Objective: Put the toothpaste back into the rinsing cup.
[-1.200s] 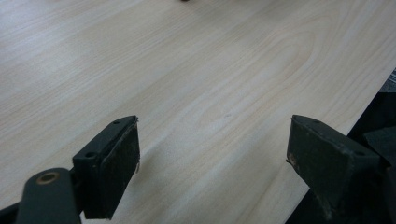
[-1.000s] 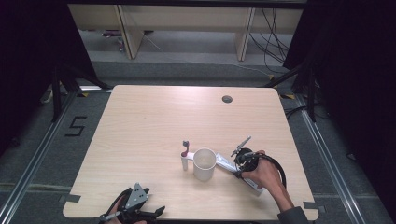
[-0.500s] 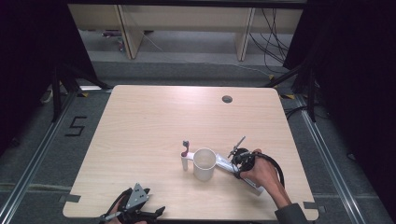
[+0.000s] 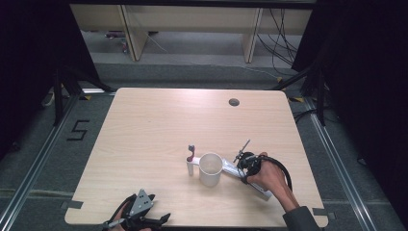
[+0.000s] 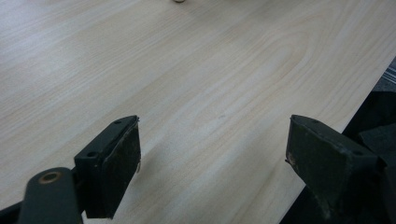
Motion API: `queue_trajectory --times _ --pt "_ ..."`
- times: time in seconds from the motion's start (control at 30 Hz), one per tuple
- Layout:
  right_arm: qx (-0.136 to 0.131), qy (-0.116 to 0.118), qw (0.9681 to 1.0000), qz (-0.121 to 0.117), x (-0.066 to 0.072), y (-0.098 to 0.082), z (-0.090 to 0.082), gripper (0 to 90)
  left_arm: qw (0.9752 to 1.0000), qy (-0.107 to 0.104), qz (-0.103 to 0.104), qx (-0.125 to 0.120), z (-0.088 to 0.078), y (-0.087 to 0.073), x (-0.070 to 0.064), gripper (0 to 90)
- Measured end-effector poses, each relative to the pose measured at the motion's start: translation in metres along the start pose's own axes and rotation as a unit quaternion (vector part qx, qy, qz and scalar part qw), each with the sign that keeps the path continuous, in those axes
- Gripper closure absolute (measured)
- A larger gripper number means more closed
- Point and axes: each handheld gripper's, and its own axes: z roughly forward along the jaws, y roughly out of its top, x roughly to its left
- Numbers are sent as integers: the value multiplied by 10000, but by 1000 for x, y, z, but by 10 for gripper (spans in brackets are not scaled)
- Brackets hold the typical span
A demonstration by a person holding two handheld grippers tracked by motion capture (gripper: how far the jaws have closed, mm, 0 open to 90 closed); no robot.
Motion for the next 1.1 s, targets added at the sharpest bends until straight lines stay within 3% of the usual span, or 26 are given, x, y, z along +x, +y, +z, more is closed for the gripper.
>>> queue_trajectory --times 0.1,0.17,0.23,0.27,0.3,0.37,0.43,0.53,0.67,0.8,0.87,0.93,0.97,1.1 --pt "-27 38 9997 251 4 0 0 765 9999 41 90 66 -1 0 2 174" --pt "13 -11 10000 55 2 -1 -1 767 9999 57 87 71 -1 1 2 174" --pt "-180 19 9997 159 1 -3 0 768 10000 46 48 37 -1 1 2 174" --pt "-113 -1 9997 239 1 -4 -1 768 10000 14 -17 -9 -1 1 0 174" --pt "-218 42 9997 118 -3 -6 0 768 10000 5 -19 -9 -1 1 0 174" --pt "-325 28 9994 132 -6 -9 -2 768 10000 10 -19 -9 -1 1 0 174" --pt "-540 19 9983 228 -7 -11 -7 768 9999 56 71 69 -1 1 2 174" --pt "-909 93 9953 327 -11 -15 -16 768 10000 11 -21 -8 0 1 0 174" --pt "-1405 116 9889 473 -18 -22 -25 768 9999 63 70 67 -1 1 2 174" --pt "-1719 86 9824 726 -21 -29 -34 769 9999 65 68 65 -1 1 2 174" --pt "-1955 144 9773 801 -22 -31 -37 769 10000 22 -25 -16 0 0 0 174" --pt "-2190 65 9723 809 -22 -33 -38 768 9999 53 71 57 -1 1 2 174" --pt "-2212 31 9708 932 -22 -34 -40 769 9999 67 78 54 -1 0 2 174" --pt "-2702 -41 9604 679 -26 -36 -43 768 10000 32 29 19 0 0 1 174"
